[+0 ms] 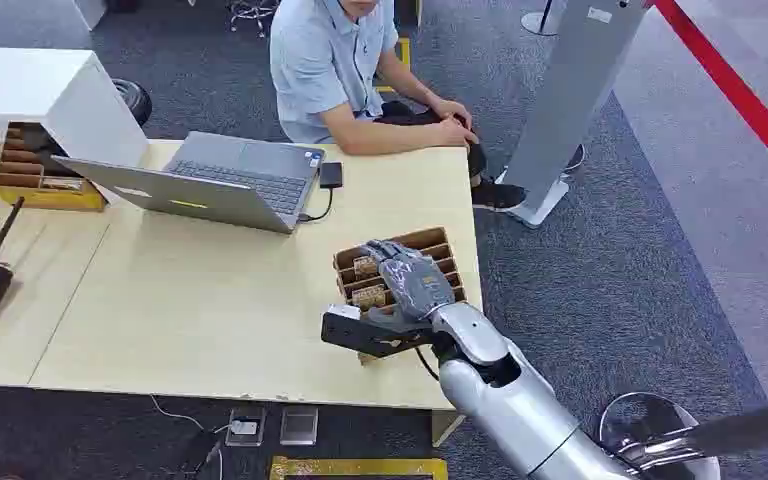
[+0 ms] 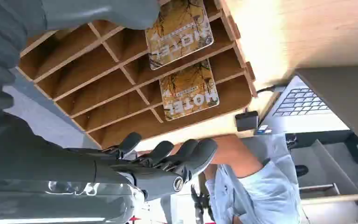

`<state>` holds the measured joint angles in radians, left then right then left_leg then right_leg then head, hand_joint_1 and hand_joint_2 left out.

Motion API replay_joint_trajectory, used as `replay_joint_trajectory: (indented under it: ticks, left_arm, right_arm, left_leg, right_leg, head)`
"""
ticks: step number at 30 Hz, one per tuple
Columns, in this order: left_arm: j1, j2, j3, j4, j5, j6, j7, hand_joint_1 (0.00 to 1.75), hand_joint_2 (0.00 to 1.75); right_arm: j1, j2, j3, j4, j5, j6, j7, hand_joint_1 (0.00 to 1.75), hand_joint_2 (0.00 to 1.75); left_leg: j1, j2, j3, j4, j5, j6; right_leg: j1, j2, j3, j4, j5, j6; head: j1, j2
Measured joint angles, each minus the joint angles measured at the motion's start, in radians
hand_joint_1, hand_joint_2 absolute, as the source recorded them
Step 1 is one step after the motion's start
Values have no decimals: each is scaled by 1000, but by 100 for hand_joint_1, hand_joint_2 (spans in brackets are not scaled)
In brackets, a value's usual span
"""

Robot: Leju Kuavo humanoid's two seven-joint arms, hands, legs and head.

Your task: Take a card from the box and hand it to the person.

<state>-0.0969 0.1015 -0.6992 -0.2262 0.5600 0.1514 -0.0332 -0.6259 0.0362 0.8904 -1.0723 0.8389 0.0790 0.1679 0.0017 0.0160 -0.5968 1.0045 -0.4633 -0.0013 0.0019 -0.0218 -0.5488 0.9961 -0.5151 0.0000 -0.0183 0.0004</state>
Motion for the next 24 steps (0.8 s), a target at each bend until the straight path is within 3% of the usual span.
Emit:
replay_joint_trajectory:
  ticks: [4,24]
  left_arm:
    - [-1,0,-5,0,2,0,0,0,0]
    - [-1,0,-15,1,11,4,3,0,0]
  right_arm:
    - [0,0,1,1,2,0,-2,54,175]
    - [1,7,9,56,1,-1,-22,58,175]
  left_leg:
    - [0,0,0,0,0,0]
    - [0,0,0,0,0,0]
  right_leg:
    - [0,0,0,0,0,0]
    - [0,0,0,0,0,0]
  head:
    - [0,0]
    - [0,0]
